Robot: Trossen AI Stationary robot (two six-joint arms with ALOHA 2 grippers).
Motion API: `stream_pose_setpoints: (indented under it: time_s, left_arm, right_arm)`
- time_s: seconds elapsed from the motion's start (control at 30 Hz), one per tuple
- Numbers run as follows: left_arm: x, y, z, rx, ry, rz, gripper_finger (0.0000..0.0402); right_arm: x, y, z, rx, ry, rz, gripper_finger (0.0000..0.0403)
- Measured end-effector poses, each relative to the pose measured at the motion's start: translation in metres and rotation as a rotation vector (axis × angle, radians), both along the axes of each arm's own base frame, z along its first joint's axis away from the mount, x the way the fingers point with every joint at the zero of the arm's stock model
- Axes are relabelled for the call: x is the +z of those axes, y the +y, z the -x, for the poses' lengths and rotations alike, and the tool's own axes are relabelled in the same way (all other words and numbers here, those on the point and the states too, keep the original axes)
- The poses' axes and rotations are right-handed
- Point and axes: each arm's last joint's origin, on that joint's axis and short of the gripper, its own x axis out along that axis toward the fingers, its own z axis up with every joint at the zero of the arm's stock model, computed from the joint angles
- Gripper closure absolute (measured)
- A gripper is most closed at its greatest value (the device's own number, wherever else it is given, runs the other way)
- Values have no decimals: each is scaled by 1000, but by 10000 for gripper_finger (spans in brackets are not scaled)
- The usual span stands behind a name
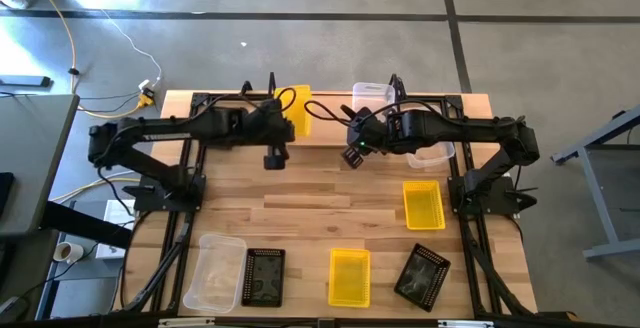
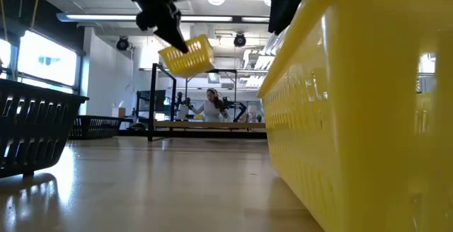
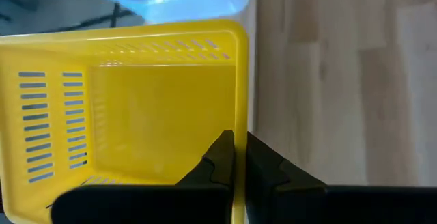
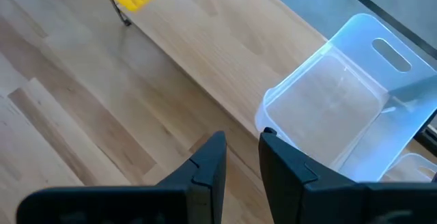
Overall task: Stack baskets on shelf by color
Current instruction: Put the top left yellow bin on the shelf
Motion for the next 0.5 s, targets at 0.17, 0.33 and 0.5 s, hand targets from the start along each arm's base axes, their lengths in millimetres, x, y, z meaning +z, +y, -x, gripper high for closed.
stream_pose_setpoints:
  time_s: [0.17, 0.33, 0.5]
  left_arm:
    - [-18, 12, -12, 4, 49, 14, 400]
    - [-32, 18, -21, 18, 81, 8, 401]
    - [-47, 28, -22, 44, 152, 33, 401]
  right_arm:
    - [0, 0, 0, 3, 2, 2, 327]
    - [0, 0, 0, 7, 4, 4, 327]
    - [0, 0, 0, 10, 4, -1, 327]
